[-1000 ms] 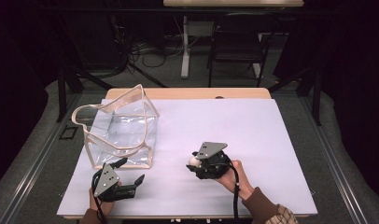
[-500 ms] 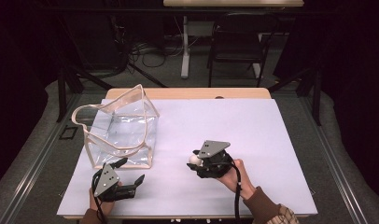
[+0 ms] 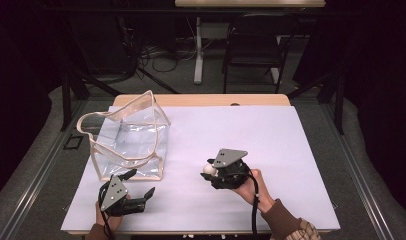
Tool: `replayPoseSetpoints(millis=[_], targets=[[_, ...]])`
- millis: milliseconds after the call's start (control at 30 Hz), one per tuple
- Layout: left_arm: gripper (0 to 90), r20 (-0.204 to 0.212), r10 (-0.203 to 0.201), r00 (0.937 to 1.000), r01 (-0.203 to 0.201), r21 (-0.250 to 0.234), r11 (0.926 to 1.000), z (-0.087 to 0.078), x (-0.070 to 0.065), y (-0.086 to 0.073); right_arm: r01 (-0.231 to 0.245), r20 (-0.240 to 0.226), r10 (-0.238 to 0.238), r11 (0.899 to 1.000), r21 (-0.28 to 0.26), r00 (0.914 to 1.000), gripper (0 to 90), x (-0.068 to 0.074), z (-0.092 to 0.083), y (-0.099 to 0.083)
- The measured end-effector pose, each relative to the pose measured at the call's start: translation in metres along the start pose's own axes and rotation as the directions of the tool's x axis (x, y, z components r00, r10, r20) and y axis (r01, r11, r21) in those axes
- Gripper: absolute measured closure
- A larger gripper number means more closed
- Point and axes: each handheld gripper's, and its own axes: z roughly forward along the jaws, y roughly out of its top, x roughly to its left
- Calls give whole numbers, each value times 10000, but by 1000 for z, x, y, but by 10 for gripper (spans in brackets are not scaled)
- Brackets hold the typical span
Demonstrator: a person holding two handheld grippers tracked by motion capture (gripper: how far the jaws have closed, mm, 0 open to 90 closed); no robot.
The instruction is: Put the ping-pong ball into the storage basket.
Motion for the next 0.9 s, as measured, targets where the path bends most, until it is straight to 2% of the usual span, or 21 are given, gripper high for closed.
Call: replayPoseSetpoints(millis=[667, 900], targets=[[159, -1, 5, 10000, -5, 4, 10000, 0, 0, 0, -2, 193, 5, 9999, -145, 9998, 511, -7, 0, 6], [159, 43, 36, 10000, -36, 25, 10000, 0, 0, 0, -29, 110, 31, 9998, -189, 9999, 511, -11, -1, 12]])
